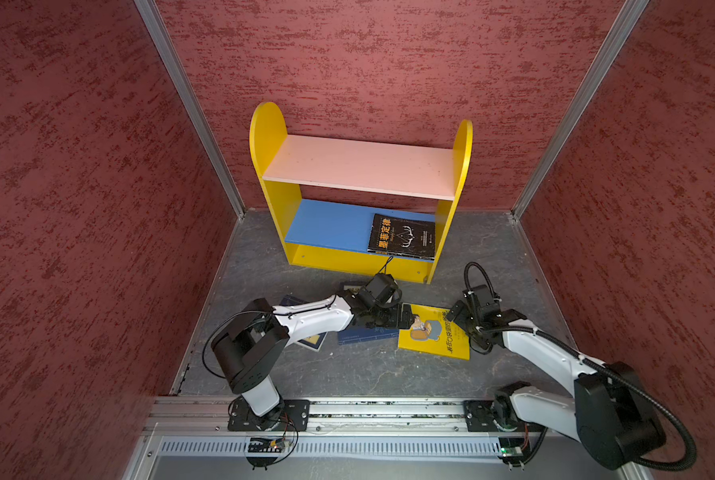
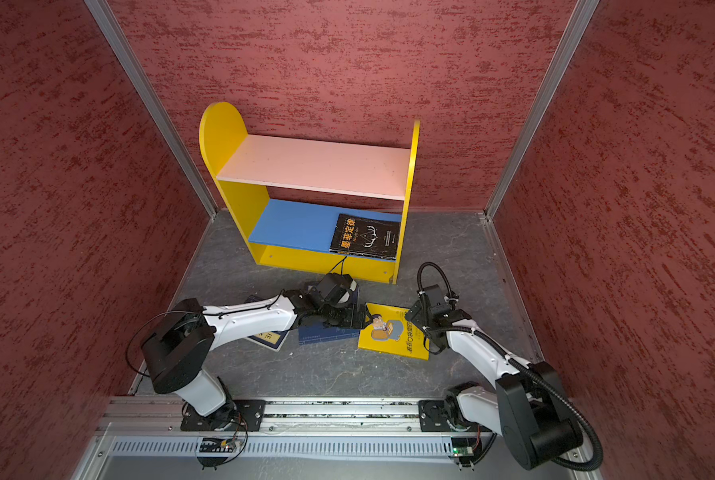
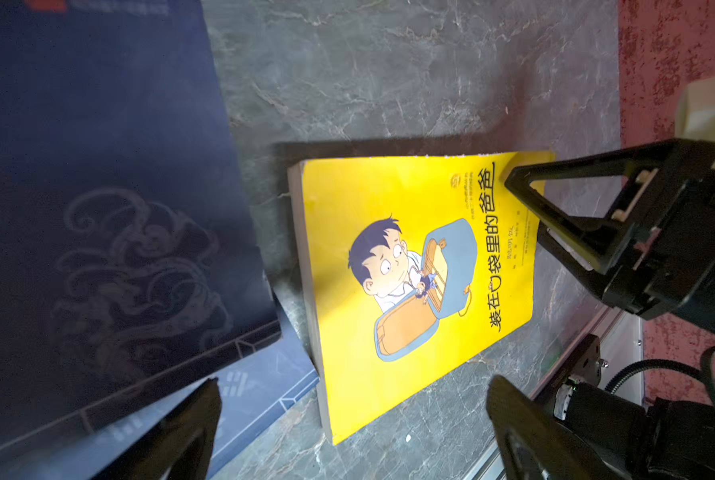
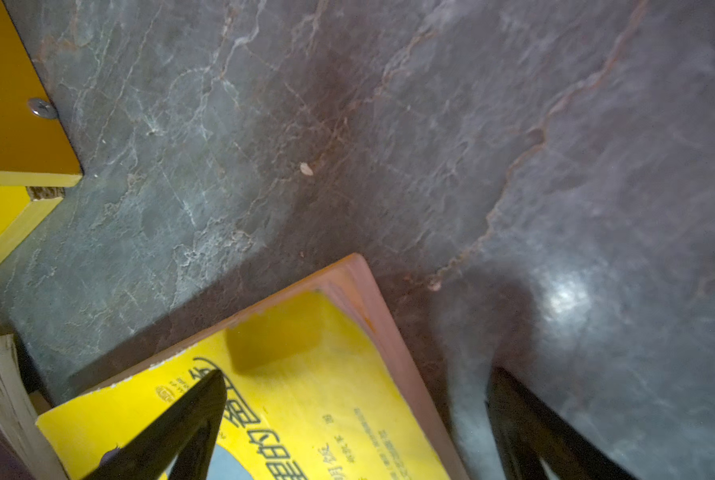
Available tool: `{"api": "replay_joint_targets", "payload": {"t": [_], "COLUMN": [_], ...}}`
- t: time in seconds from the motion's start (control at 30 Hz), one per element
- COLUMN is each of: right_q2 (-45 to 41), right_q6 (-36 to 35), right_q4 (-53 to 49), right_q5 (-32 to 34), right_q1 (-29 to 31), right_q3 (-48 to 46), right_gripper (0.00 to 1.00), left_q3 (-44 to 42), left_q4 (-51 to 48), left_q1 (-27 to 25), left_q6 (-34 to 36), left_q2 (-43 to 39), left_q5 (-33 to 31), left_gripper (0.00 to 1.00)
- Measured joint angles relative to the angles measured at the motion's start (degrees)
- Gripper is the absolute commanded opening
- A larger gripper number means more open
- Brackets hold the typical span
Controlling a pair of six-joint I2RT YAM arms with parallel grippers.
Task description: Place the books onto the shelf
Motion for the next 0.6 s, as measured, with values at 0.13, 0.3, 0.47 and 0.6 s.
{"api": "replay_joint_targets", "payload": {"t": [0.13,0.3,0.47,0.6], "right_q2": [1.29,1.66,1.2,0.28], "right_q6": [-1.86,-3.41,-4.24,-4.35], "right_q4": [-1.62,-2.45,-4.22,-5.55], "right_q5": [1.01,1.42,2.03,2.6], "right_q1": [0.0,0.0,0.0,0.0], "right_q3": [2.45,3.82,3.85,3.85], "right_gripper": [0.99,0.99,0.99,0.99], "left_q3": [0.79,2.91,3.8,4.59], "left_q4": [-0.72,-1.14,-2.47,-3.63], "left_q1": [-2.23,-4.26,-4.52,-4.52], "left_q6": [0.02,0.26,0.72,1.05], "left_q2": [0.11,2.69,5.31,6.8], "left_q5": [-0.13,-0.09,0.28,1.31], "left_gripper": [0.99,0.99,1.0,0.99]}}
